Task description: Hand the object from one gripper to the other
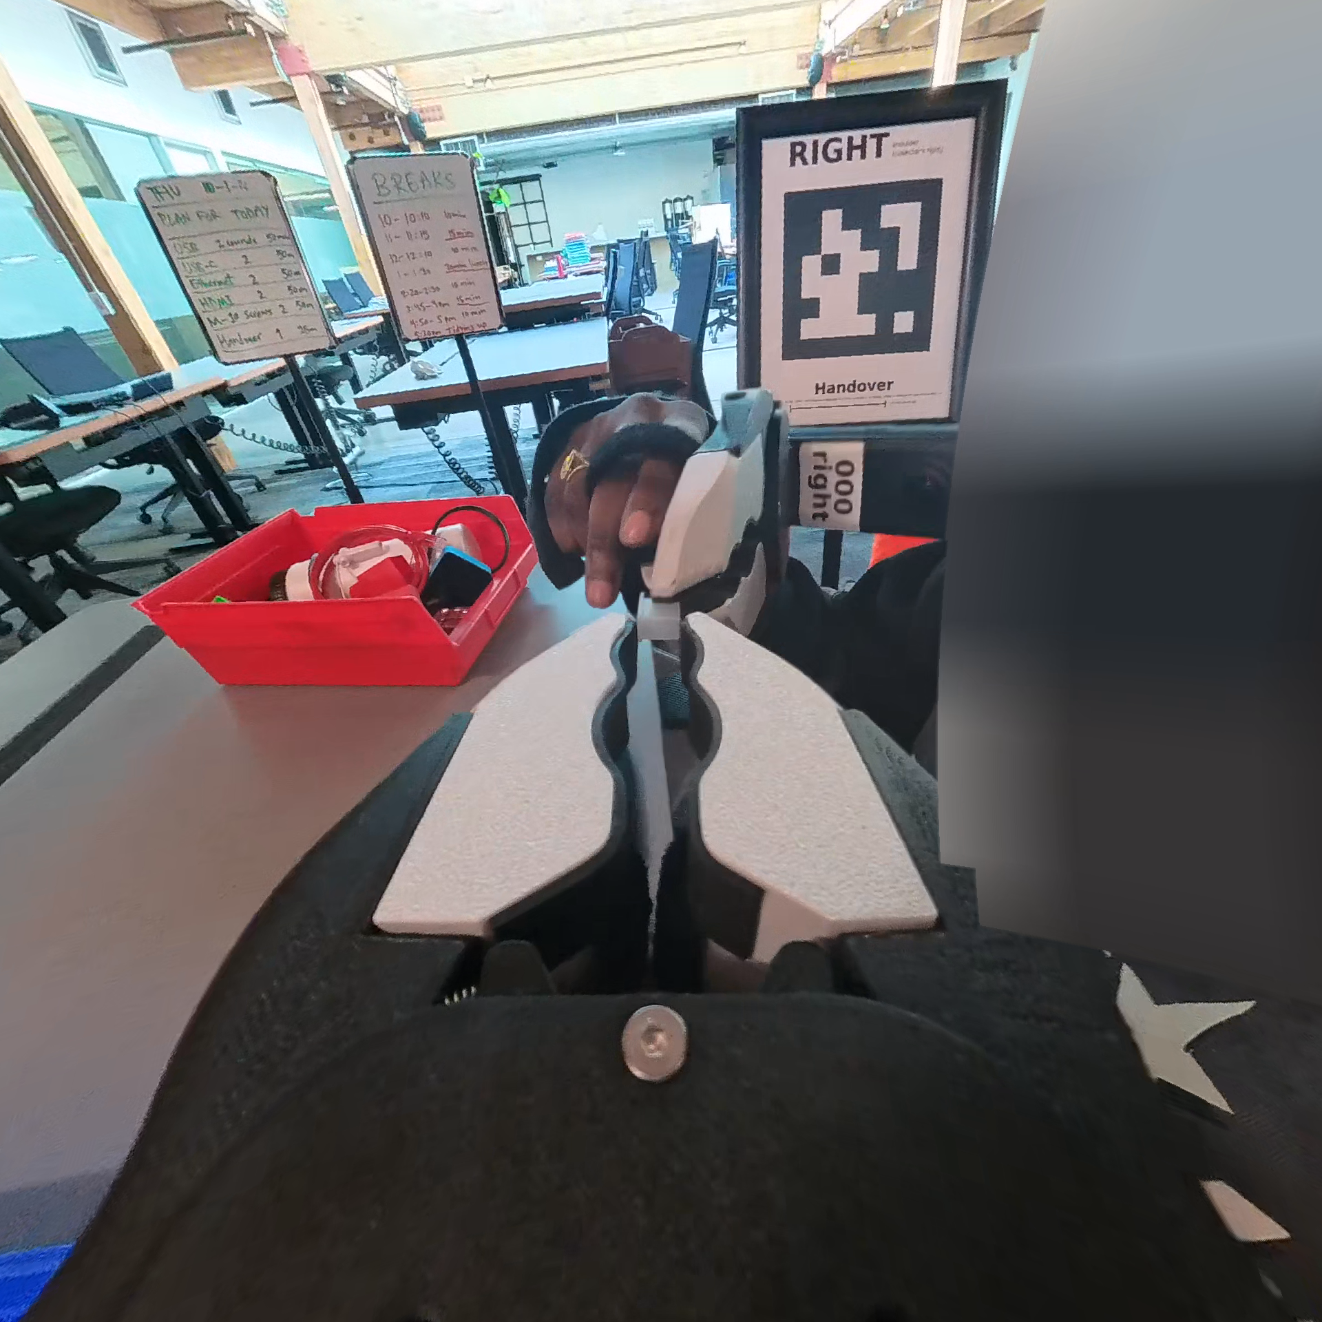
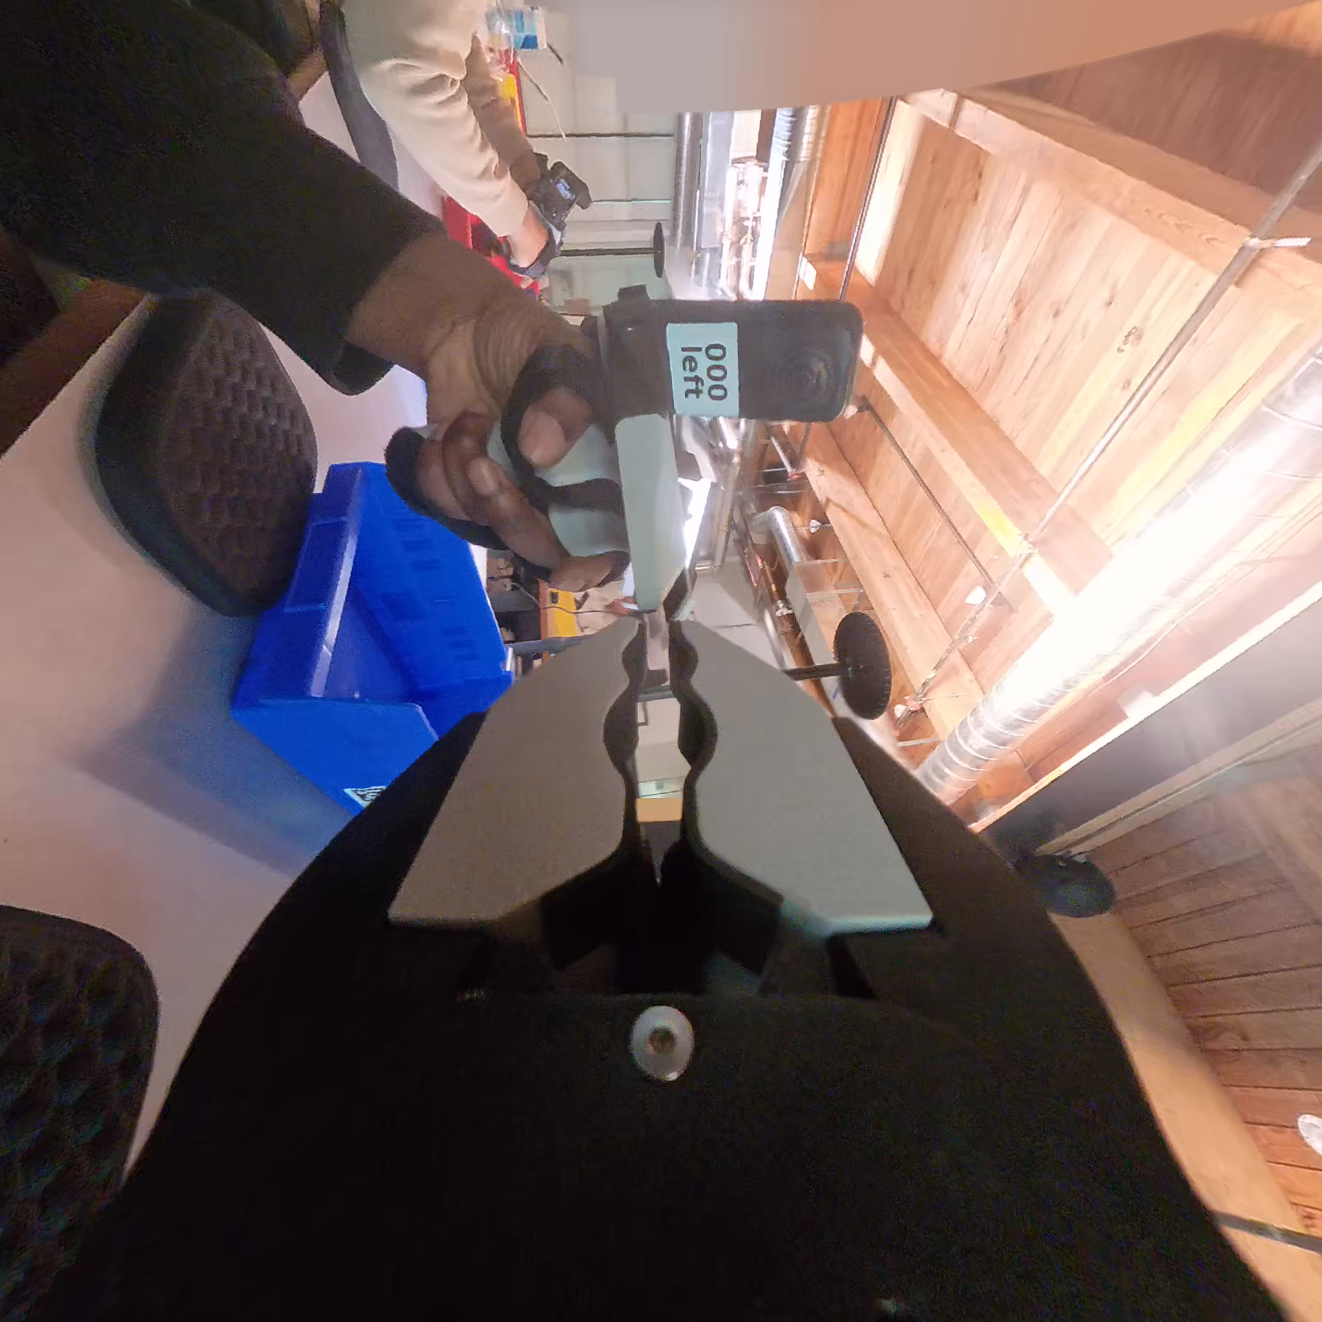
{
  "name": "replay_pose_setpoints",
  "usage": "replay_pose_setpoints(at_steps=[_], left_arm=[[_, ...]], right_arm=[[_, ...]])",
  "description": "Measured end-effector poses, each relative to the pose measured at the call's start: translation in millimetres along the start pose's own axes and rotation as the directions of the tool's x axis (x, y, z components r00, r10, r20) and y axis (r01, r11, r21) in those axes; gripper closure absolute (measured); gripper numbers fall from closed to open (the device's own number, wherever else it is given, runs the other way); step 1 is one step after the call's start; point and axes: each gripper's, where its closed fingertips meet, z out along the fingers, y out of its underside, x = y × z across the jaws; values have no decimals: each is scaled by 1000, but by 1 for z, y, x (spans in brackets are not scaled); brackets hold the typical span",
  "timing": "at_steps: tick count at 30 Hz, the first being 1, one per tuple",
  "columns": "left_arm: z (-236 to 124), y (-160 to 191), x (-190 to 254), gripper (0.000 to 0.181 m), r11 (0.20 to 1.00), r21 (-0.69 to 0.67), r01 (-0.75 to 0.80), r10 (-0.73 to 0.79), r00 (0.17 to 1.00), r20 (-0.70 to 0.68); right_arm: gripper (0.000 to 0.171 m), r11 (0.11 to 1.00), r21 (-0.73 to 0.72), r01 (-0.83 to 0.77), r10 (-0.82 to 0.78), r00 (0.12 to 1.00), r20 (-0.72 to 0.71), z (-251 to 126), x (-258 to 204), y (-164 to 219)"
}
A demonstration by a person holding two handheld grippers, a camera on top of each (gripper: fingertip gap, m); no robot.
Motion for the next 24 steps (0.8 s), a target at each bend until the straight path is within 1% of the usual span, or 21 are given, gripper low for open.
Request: replay_pose_setpoints(at_steps=[1, 3, 4, 6, 8, 10, 12, 15, 17, 19, 21, 24], left_arm=[[0, -1, -1, 171, 999, 11, -45, 44, 999, 13], [-1, -7, -4, 168, 976, 48, -213, 208, 974, 84], [-2, -9, -3, 166, 947, 49, -317, 309, 943, 121], [-3, -8, 1, 165, 872, 3, -490, 483, 861, 160], [-2, -4, 1, 165, 809, -73, -584, 586, 789, 184], [1, -2, -1, 166, 775, -114, -622, 631, 749, 201], [3, -1, 0, 166, 763, -121, -635, 646, 738, 196], [5, -1, 1, 174, 757, -108, -644, 651, 733, 195], [5, 0, 1, 176, 767, -112, -632, 641, 745, 184], [4, -1, 3, 176, 798, -100, -594, 602, 781, 165], [3, -3, 5, 177, 866, -64, -497, 501, 854, 141], [-1, -7, 6, 176, 970, 8, -242, 241, 968, 66]], right_arm=[[166, 1000, -4, -28, 28, 1000, 8, 0, 0, 1], [166, 991, -10, -133, 133, 991, 28, 0, 2, 4], [166, 978, -18, -210, 211, 976, 46, -1, 3, 7], [166, 939, -10, -344, 344, 936, 69, -2, 6, 9], [166, 894, 1, -449, 445, 887, 127, -4, 4, 7], [166, 872, 19, -489, 482, 863, 150, -5, 5, 4], [166, 859, 27, -512, 500, 849, 174, -7, 4, 0], [166, 859, 13, -513, 501, 844, 189, -7, 1, 0], [166, 856, 12, -517, 505, 841, 195, -7, 0, -1], [166, 851, 27, -524, 509, 838, 198, -7, 1, -3], [164, 873, 59, -485, 469, 866, 174, -7, 3, -5], [147, 946, 88, -312, 305, 949, 82, -9, 7, -5]])
